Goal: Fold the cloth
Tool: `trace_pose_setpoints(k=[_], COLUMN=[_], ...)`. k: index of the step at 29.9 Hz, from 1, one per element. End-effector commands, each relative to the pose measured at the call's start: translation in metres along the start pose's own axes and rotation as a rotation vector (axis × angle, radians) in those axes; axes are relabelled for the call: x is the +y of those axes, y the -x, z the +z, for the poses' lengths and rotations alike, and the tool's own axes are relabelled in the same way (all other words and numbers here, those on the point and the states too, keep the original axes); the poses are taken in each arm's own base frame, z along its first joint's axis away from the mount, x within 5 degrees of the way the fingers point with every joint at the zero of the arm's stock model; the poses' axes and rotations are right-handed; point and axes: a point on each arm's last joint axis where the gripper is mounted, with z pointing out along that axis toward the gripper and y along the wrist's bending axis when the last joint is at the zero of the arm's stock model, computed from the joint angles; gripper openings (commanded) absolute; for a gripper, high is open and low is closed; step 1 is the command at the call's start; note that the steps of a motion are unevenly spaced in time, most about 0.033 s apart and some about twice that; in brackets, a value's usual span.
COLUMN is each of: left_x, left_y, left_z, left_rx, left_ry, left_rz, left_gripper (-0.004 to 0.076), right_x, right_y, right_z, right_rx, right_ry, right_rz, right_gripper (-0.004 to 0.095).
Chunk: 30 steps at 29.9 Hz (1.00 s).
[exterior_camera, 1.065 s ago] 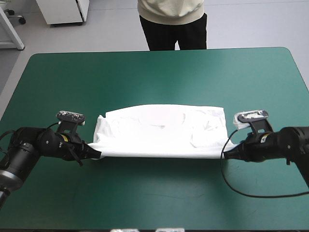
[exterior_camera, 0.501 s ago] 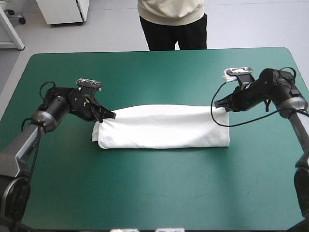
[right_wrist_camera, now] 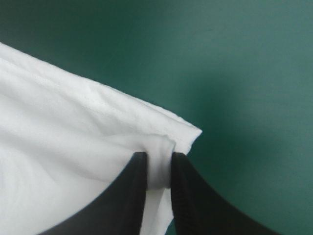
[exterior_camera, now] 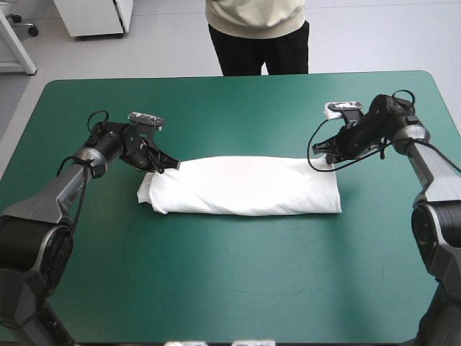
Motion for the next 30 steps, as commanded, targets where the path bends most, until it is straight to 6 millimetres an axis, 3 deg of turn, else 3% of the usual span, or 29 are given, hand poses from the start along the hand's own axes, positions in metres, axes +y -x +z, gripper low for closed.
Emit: trace_pose_setpoints(k=[1,5,7,8,14,19,22,26,27,30], left_x=[0.001,0.001,0.001,0.000,-0.023,-0.046,-0.065,-0.095,-0.101,-0.118], left_y=[0.016,0.017,0.021,0.023,0.029,0.028,0.022,0.010,0.007,0.000], left_z=[-0.029,-0.036,-0.048,-0.055,-0.105,-0.119,-0.113,-0.094,-0.086,-0.056], left_rx=[-0.131,-0.095,-0.100,-0.110,-0.224,-0.247,-0.209,-0.179,-0.178,-0.150], left_ry=[0.017,0.012,0.012,0.009,-0.229,-0.489,-0.615,-0.650,-0.642,-0.630], left_rz=[0.007,0.011,0.012,0.014,0.045,0.015,0.050,0.140,0.139,0.113], left_gripper=[0.0127,0.0445,0.0549,0.0558,0.0517,0.0452,0.0309,-0.0008,-0.0004,-0.0009], right_x=[0.006,0.009,0.012,0.013,0.037,0.044,0.039,0.024,0.020,0.007], right_y=[0.011,0.015,0.015,0.013,-0.012,-0.042,-0.064,-0.092,-0.099,-0.111], right_z=[-0.035,-0.055,-0.075,-0.084,-0.165,-0.208,-0.212,-0.203,-0.198,-0.180], right_rx=[-0.114,-0.135,-0.172,-0.187,-0.318,-0.415,-0.404,-0.386,-0.388,-0.416], right_ry=[-0.002,-0.029,-0.066,-0.084,-0.148,-0.254,-0.280,-0.313,-0.321,-0.309], right_rz=[-0.012,-0.022,-0.032,-0.034,-0.078,-0.055,-0.024,0.025,0.042,0.114], right_gripper=[0.0333,0.0408,0.0401,0.0401,0.0401,0.0401,0.0364,0.0089,0.0004,-0.0018])
